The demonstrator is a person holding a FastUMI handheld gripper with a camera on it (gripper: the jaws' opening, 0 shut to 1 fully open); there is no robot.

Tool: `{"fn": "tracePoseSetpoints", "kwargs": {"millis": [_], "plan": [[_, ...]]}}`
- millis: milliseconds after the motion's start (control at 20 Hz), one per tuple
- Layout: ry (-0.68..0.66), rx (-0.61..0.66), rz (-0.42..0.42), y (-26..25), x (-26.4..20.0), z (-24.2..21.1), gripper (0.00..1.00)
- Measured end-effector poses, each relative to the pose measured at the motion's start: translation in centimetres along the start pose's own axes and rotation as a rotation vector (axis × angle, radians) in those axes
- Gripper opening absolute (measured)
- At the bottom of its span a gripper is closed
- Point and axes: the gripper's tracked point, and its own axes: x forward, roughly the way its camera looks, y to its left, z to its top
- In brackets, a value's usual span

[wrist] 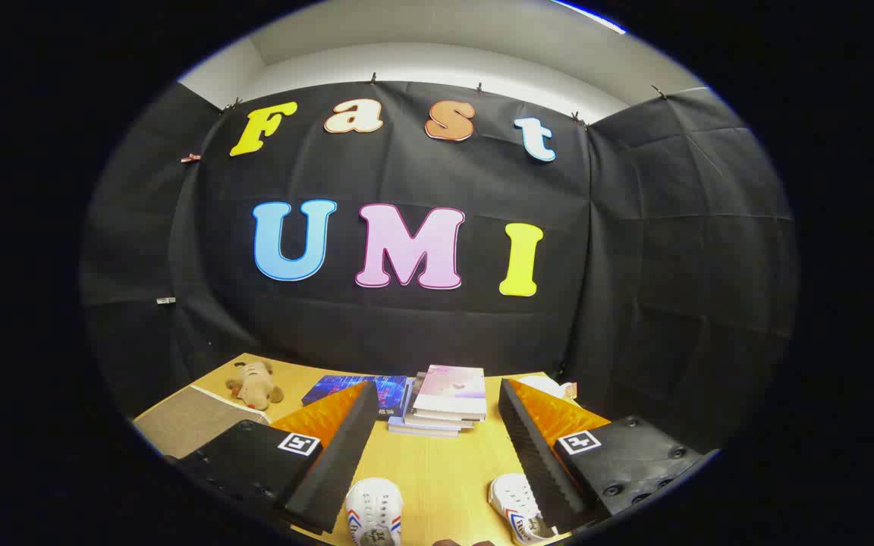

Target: Open the storage box then place both shoes into the box .Put the left shoe in first, then the right shoe, with the right side of both shoes facing outward in a uniform manner.

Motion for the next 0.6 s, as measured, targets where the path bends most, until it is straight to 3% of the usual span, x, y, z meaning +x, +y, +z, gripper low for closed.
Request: {"fn": "tracePoseSetpoints", "kwargs": {"millis": [600], "plan": [[0.013, -0.024, 0.083, 2.4, -0.8, -0.4, 0.97]]}}
